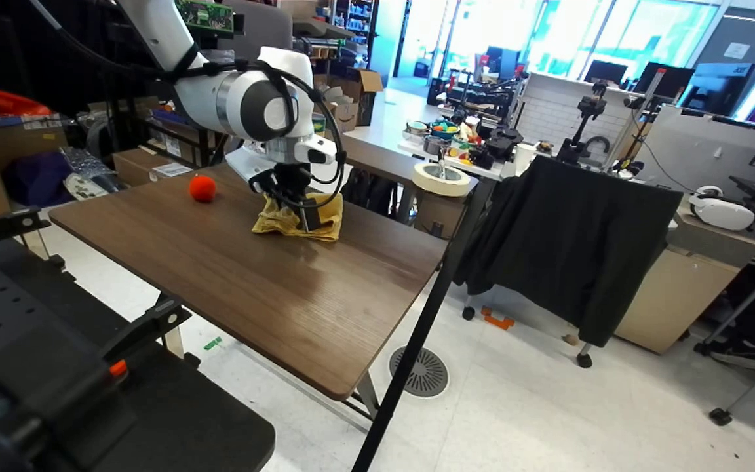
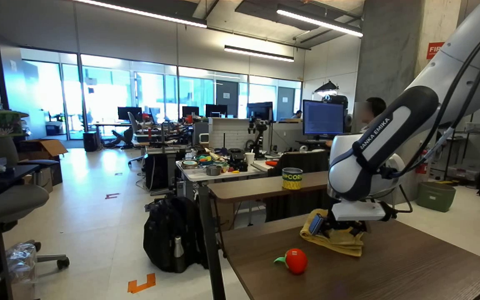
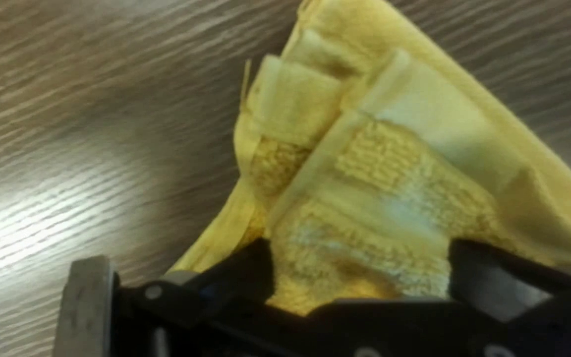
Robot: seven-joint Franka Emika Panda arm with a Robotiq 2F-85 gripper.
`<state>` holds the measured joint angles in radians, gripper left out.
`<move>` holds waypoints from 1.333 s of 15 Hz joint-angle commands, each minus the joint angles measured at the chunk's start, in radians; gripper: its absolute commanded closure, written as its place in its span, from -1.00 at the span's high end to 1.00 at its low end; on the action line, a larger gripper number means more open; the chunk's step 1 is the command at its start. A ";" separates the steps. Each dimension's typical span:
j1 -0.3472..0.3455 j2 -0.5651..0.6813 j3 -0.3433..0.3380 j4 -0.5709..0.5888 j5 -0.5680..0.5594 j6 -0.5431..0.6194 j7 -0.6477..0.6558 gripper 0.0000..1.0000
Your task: Wipe the table with the yellow towel
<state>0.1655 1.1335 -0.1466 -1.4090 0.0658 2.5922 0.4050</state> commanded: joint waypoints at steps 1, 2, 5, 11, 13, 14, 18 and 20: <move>-0.009 0.016 -0.103 -0.076 -0.044 -0.028 0.041 1.00; -0.008 0.002 -0.126 -0.109 -0.051 -0.029 0.047 1.00; -0.004 -0.034 -0.182 -0.222 -0.089 -0.023 0.036 1.00; 0.012 -0.184 -0.085 -0.484 -0.156 0.092 -0.121 1.00; 0.024 -0.235 -0.055 -0.571 -0.179 0.136 -0.164 1.00; 0.030 -0.260 -0.038 -0.616 -0.190 0.157 -0.184 1.00; 0.043 -0.296 0.012 -0.724 -0.227 0.166 -0.267 1.00; 0.063 -0.281 -0.034 -0.703 -0.252 0.072 -0.258 1.00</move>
<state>0.2162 0.8046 -0.1563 -2.0982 -0.1435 2.7324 0.1590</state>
